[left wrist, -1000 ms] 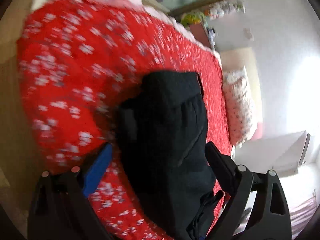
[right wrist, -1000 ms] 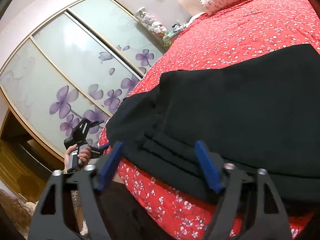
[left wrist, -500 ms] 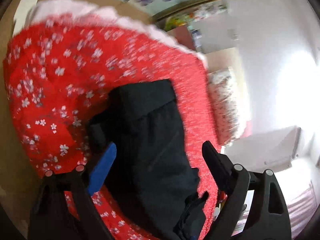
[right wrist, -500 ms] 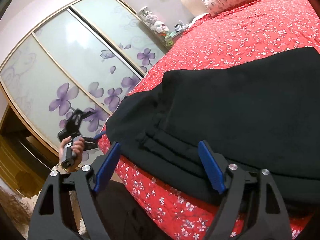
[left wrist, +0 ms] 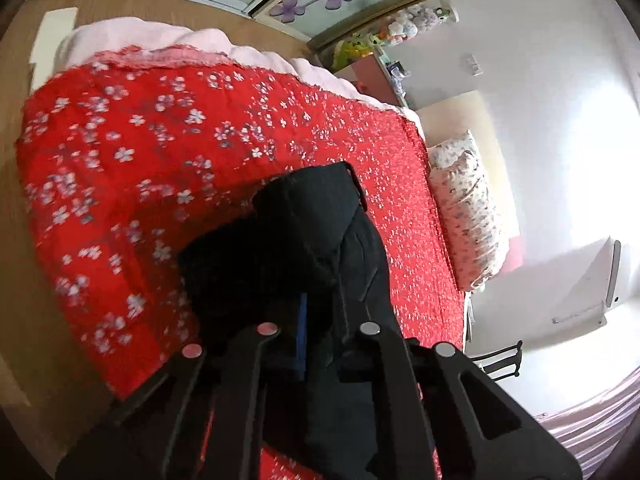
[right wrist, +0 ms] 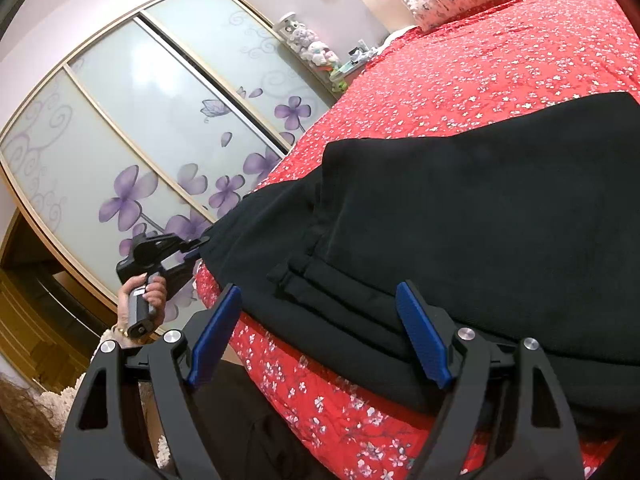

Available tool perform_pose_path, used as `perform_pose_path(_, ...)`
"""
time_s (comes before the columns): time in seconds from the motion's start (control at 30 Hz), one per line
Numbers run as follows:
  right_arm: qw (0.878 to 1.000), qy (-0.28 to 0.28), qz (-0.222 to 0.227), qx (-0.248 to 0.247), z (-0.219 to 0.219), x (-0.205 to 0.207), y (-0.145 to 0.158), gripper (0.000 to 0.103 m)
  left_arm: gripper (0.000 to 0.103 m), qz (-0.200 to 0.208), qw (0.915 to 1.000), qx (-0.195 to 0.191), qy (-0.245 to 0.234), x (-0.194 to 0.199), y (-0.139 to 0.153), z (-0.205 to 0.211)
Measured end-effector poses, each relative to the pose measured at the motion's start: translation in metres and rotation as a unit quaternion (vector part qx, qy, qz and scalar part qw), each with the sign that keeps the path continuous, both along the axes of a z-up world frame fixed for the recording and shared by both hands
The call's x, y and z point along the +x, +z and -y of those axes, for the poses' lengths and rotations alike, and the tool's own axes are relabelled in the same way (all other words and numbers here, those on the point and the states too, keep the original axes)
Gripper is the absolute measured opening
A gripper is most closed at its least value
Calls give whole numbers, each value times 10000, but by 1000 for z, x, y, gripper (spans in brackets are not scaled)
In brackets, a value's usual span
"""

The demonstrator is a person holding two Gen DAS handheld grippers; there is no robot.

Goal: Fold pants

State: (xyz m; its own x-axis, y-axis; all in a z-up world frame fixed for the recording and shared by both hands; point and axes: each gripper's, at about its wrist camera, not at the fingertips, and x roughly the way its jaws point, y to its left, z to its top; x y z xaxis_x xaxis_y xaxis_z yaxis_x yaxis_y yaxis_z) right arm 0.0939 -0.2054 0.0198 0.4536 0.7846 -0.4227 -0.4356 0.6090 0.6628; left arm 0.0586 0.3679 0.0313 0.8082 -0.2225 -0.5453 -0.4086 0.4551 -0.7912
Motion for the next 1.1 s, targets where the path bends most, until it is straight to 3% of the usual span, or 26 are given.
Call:
perform_pose_path(0.2, 10000, 1, -4, 33, 1, 0, 0, 81, 8, -175, 9996, 202, 99, -15, -26, 2)
perform_pose_path(0.33, 10000, 11, 9, 8, 1, -1, 1, 81, 16, -253, 9994, 242, 19, -15, -39, -5)
perform_pose_path(0.37, 10000, 13, 14, 12, 1, -2, 2, 81, 21, -204, 9996, 196, 18, -16, -38, -6)
perform_pose_path(0.43, 10000, 9, 11, 30, 1, -2, 2, 81, 48, -82, 9999, 118, 93, -26, -33, -10)
perform_pose_path(0.5, 10000, 5, -7, 50, 2, -2, 1, 81, 61, -221, 9988, 230, 361, -34, -31, -16)
perform_pose_path(0.67, 10000, 16, 8, 14, 1, -1, 1, 81, 61, -304, 9978, -325, 488, -38, -50, -31)
perform_pose_path(0.83, 10000, 22, 13, 1, 1, -2, 1, 81, 65, -164, 9981, -489, 334, -24, -46, -30)
perform_pose_path(0.93, 10000, 24, 19, -32, 0, -2, 1, 81, 71, -329, 9982, -385, 319, -9, -41, -26)
perform_pose_path(1.1, 10000, 39, 38, -67, -2, -2, 2, 81, 67, -389, 9990, -100, 200, 1, -35, -20)
